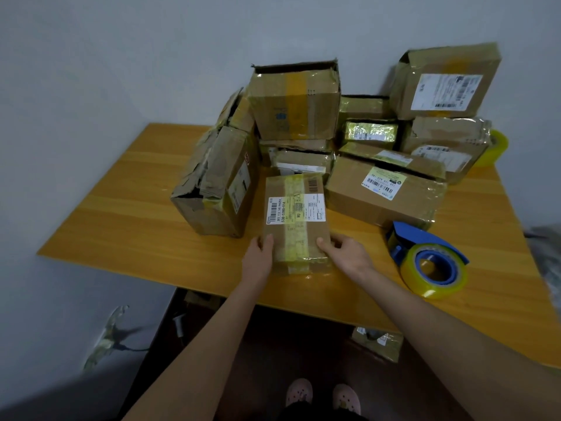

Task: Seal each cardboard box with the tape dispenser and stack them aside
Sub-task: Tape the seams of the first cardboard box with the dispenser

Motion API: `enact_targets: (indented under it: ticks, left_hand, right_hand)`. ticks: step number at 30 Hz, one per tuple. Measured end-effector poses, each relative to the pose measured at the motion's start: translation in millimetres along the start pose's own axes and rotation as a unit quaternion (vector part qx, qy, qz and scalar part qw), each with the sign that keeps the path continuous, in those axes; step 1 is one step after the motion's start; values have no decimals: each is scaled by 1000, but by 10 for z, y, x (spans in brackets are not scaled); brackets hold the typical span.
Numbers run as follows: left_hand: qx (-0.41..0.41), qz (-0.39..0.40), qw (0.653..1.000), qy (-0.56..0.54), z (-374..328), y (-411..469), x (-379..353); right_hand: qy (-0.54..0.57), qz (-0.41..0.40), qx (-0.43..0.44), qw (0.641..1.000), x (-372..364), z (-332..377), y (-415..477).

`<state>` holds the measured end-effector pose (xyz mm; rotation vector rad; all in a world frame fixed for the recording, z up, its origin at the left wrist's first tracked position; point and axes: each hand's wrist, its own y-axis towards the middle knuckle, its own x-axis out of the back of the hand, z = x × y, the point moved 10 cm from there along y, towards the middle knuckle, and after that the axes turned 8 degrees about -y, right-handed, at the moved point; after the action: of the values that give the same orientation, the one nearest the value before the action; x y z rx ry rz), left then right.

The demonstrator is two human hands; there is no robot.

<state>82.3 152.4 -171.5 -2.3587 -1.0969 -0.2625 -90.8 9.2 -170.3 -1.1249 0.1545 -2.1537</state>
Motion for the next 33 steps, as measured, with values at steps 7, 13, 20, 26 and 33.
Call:
enact_targets:
  ticks: [7, 13, 20, 26, 33]
  left_hand:
    - [-17, -59, 998, 1, -380, -67, 184]
    - [-89, -148, 985, 19, -906, -248, 560]
    - [-165, -169, 971, 22, -1567, -243, 942]
    - [-201, -179, 960, -70, -2028, -11, 1413]
    - [-219, -187, 951, -114, -2090, 825, 2384]
  right_hand:
    - [65, -10, 51, 997, 174, 263, 68]
    - [68, -52, 114, 990, 526, 672, 17]
    - [62, -151, 150, 975, 1040, 1247, -141]
    - [78, -186, 193, 960, 1290, 2006, -66]
    - [58, -205, 205, 955, 855, 3190, 426]
